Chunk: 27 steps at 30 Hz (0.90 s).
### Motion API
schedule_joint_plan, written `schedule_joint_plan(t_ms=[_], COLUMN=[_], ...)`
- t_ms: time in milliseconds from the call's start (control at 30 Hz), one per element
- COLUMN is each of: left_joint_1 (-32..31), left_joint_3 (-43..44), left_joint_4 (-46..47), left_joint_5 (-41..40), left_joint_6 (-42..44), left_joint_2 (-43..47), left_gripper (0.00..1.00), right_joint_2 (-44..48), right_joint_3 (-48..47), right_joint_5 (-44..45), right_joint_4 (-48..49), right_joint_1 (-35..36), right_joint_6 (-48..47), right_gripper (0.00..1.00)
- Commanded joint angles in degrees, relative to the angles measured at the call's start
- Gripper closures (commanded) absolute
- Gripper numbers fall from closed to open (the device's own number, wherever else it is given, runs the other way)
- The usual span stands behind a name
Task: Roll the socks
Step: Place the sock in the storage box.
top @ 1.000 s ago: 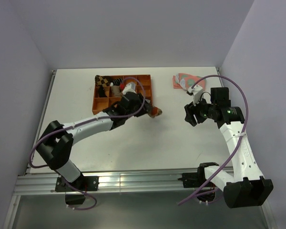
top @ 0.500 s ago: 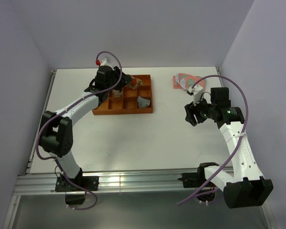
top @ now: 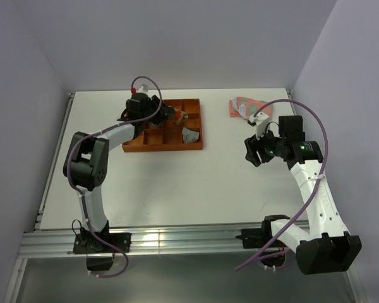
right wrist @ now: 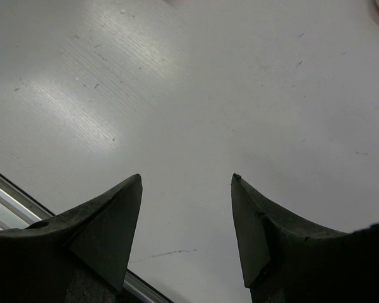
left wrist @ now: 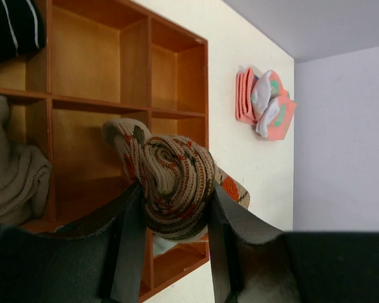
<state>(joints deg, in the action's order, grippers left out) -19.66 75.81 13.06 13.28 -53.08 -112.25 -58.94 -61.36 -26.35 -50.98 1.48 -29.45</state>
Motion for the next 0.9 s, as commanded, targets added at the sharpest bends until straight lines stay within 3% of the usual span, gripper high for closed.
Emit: schedule_joint_plan(t_ms=[0,233,633,867], left_joint_1=[0.41,1.73,2.17,2.0], left_joint_3=[2.41,7.41,26.91,32.64], left_joint_4=[4.08,-3.38,-32.28,-42.14], left_joint_5=[4.03,2.81,-4.57,-6.07], left_joint_6=[-2.46,-3.96,-0.62,1.22], left_joint_2=[-2.18,-7.1,-16.33,-20.9], left_gripper=[1.0,1.0,1.0,1.0], right_joint_2=[-0.04,0.4,-0.39,-1.18], right_joint_3=[0.8,1.42,1.95,2.04], right_joint_5=[-0.02,-0.28,-0.63,-0.55], right_joint_4=[1.85,1.41,0.62,0.01], right_joint_1=[-0.33,-0.33,-0.33,-0.33], right_joint_6=[-0.34,-0.69,-1.4,-1.92], right_gripper=[0.34,0.34,0.35,0.35])
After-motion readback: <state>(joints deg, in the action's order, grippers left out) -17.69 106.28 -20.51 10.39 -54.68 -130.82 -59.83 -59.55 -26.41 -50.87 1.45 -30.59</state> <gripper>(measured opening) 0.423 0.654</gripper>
